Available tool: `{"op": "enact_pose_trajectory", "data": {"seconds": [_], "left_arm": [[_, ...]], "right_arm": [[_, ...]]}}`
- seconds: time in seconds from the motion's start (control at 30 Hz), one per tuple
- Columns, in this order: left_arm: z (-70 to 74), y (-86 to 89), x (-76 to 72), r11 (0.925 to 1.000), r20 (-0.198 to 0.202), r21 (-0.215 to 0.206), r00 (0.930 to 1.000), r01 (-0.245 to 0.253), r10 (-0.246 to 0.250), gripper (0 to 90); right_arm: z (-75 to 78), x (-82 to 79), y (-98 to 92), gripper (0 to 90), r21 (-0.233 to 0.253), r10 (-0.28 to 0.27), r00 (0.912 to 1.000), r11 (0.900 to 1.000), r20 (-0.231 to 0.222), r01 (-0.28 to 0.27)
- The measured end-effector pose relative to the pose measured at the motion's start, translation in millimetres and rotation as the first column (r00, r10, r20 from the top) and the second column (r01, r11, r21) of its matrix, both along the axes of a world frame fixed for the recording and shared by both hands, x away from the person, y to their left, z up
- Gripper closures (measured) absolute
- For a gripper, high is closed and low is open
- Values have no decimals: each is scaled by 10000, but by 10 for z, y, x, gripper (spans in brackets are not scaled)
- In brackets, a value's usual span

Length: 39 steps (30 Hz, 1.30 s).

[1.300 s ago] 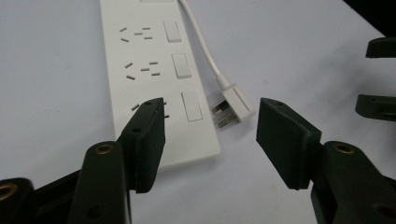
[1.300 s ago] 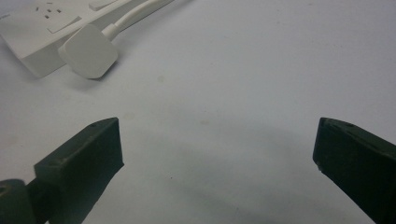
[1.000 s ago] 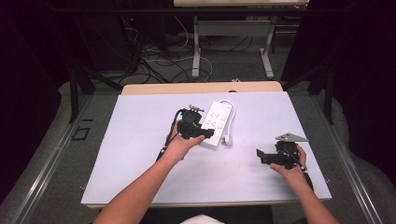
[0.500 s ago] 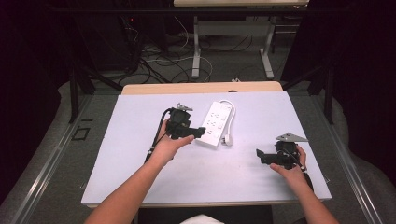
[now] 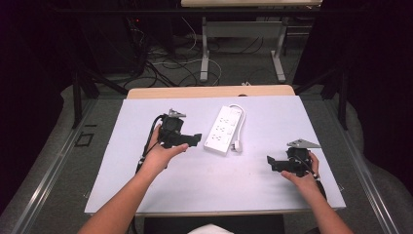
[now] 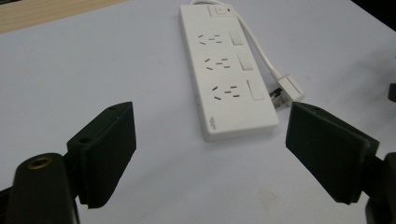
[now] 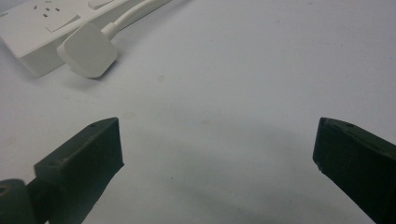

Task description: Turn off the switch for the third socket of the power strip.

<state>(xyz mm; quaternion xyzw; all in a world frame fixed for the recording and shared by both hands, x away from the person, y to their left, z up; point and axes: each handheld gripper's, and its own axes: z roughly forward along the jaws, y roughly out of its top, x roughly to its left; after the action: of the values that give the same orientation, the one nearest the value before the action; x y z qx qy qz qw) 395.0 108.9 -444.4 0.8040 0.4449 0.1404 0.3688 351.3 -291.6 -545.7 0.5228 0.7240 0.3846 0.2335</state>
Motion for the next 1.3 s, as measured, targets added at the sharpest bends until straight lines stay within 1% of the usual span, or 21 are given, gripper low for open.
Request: {"op": "enact_pose_trajectory", "data": {"seconds": [0.03, 0.1, 0.17, 0.23, 0.37, 0.43, 0.47, 0.5, 0.53, 0.63, 0.67, 0.83, 0.93, 0.97, 1.0, 1.03, 1.1, 1.2, 1.3], "left_arm": [[-8, 21, 0, 10000, 68, -44, 10000, -58, 59, 149], [-15, 65, -6, 9999, -36, -64, 9999, -127, 127, 118], [-22, 103, -12, 9998, -31, -66, 9998, -200, 200, 99], [-36, 139, -17, 9994, 1, -188, 9995, -302, 302, 76], [-71, 212, -23, 9986, -24, -306, 9991, -433, 432, 27], [-99, 244, -31, 9972, -52, -499, 9985, -554, 553, 8], [-112, 262, -35, 9966, -74, -536, 9981, -622, 619, 4], [-129, 281, -36, 9961, -16, -546, 9976, -696, 696, 4], [-143, 303, -38, 9962, 5, -489, 9974, -725, 726, 4], [-181, 371, -49, 9944, -35, -528, 9958, -919, 918, 4], [-190, 399, -52, 9942, -33, -472, 9954, -962, 962, 4], [-246, 532, -78, 9915, -80, -581, 9932, -1165, 1162, 4], [-278, 616, -99, 9886, -102, -617, 9905, -1376, 1372, 4], [-289, 642, -106, 9871, -124, -703, 9896, -1437, 1432, 4], [-296, 672, -113, 9867, -107, -681, 9890, -1477, 1473, 4], [-307, 693, -120, 9849, -88, -769, 9879, -1552, 1550, 4], [-323, 743, -135, 9827, -64, -813, 9860, -1666, 1666, 4], [-353, 818, -160, 9804, -40, -914, 9846, -1745, 1749, 4], [-383, 884, -186, 9789, 6, -883, 9827, -1843, 1851, 4]], "right_arm": [[-1, 1, 3, 10, 2, -32, 10000, 10000, -2, 32], [-3, 2, 0, 10, -15, 29, 10000, 10000, 12, -29], [-4, 2, -1, 10, -30, 57, 10000, 10000, 12, -57], [-4, 2, 0, 9, -28, 50, 10000, 10000, 13, -50], [-5, 2, 0, 9, -31, 48, 10000, 10000, 21, -48], [-7, 2, 1, 9, -30, 43, 10000, 10000, 16, -43], [-7, 2, 1, 9, -34, 44, 10000, 10000, 19, -44], [-7, 2, 1, 9, -34, 47, 10000, 10000, 19, -47], [-7, 2, 1, 9, -38, 46, 10000, 10000, 20, -46], [-8, 2, 4, 10, -28, 39, 10000, 10000, 14, -39], [-8, 2, 4, 9, -31, 39, 10000, 10000, 13, -39], [-8, 1, 6, 10, -33, 44, 10000, 10000, 2, -44], [-9, 2, 7, 9, -52, 42, 10000, 10000, -4, -42], [-9, 2, 6, 10, -50, 41, 10000, 10000, -15, -42], [-10, 2, 6, 9, -61, 48, 10000, 10000, -13, -48], [-10, 2, 7, 9, -64, 46, 10000, 10000, -15, -46], [-9, 1, 8, 10, -59, 45, 10000, 10000, -9, -45], [-8, 1, 10, 10, -65, 43, 10000, 10000, -9, -43], [-8, 1, 9, 9, -66, 43, 10000, 10000, -2, -43]]}}
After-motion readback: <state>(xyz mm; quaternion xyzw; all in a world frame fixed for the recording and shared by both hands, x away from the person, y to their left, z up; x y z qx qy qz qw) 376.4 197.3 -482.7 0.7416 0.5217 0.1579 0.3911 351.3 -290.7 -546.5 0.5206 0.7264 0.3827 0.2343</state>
